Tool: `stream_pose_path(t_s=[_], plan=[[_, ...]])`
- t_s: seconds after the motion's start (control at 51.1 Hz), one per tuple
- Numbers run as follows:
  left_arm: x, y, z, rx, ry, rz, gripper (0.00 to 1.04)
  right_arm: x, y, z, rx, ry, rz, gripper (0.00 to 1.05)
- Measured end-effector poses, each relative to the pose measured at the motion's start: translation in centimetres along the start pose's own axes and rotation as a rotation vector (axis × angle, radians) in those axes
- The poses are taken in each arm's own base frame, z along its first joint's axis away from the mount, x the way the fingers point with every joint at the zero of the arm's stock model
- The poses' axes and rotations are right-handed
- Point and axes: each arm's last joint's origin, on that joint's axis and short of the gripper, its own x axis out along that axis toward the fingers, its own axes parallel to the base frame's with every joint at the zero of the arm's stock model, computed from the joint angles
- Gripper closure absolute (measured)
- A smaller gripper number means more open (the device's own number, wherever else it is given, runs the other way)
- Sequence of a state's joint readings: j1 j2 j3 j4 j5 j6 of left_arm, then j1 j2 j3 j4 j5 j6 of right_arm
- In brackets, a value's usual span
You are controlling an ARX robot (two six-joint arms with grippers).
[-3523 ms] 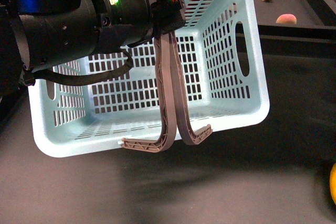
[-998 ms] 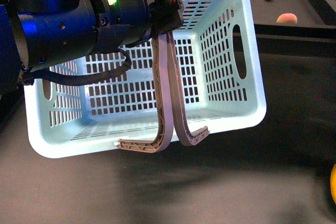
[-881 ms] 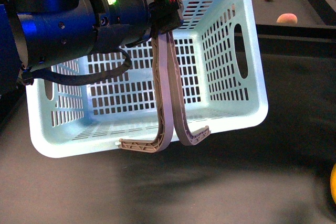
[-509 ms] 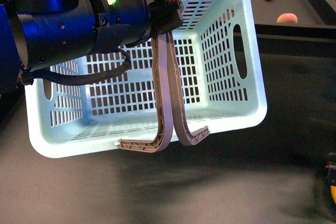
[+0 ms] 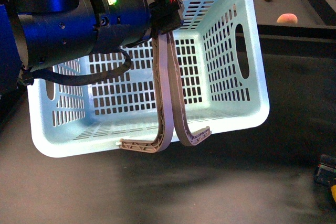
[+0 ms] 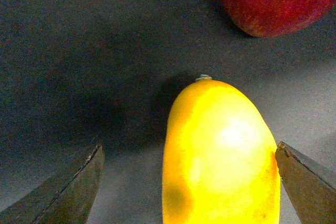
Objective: Pick mango with right arm and hold basket with left
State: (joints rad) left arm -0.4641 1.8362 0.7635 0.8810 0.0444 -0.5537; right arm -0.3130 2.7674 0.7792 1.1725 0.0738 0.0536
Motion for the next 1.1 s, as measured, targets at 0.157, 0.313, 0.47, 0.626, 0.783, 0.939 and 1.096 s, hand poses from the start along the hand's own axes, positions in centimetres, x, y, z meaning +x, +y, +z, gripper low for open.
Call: stream_pose_path(t_s=[0.157,0.313,0.47,0.626,0.783,0.939,1.096], plan=[[0.0,0.0,0.0,0.0,0.0,0.0,0.96,0.6,-0.2,-1.1,0.018,0.051,0.002,0.08],[0.0,0.0,0.0,0.0,0.0,0.001,0.96,1.0,-0.2,-1.3,0.02,0.065,0.001,0.08],[0.0,0.0,0.0,0.0,0.0,0.0,0.96,1.1,-0.2,-1.4,0.02,0.066,-0.007,0.08],[0.0,0.0,0.0,0.0,0.0,0.0,0.96,1.2,-0.3,-1.6,0.0,0.073,-0.021,0.21],[0.0,0.0,0.0,0.0,-0.001,0.001,0.96,1.2,-0.3,-1.7,-0.015,0.075,-0.025,0.41],[0.0,0.0,0.0,0.0,0.0,0.001,0.96,0.5,-0.3,-1.4,-0.012,0.075,-0.013,0.42],[0.0,0.0,0.0,0.0,0.0,0.0,0.96,-2.5,0.7,2.0,0.004,0.022,0.068,0.42]])
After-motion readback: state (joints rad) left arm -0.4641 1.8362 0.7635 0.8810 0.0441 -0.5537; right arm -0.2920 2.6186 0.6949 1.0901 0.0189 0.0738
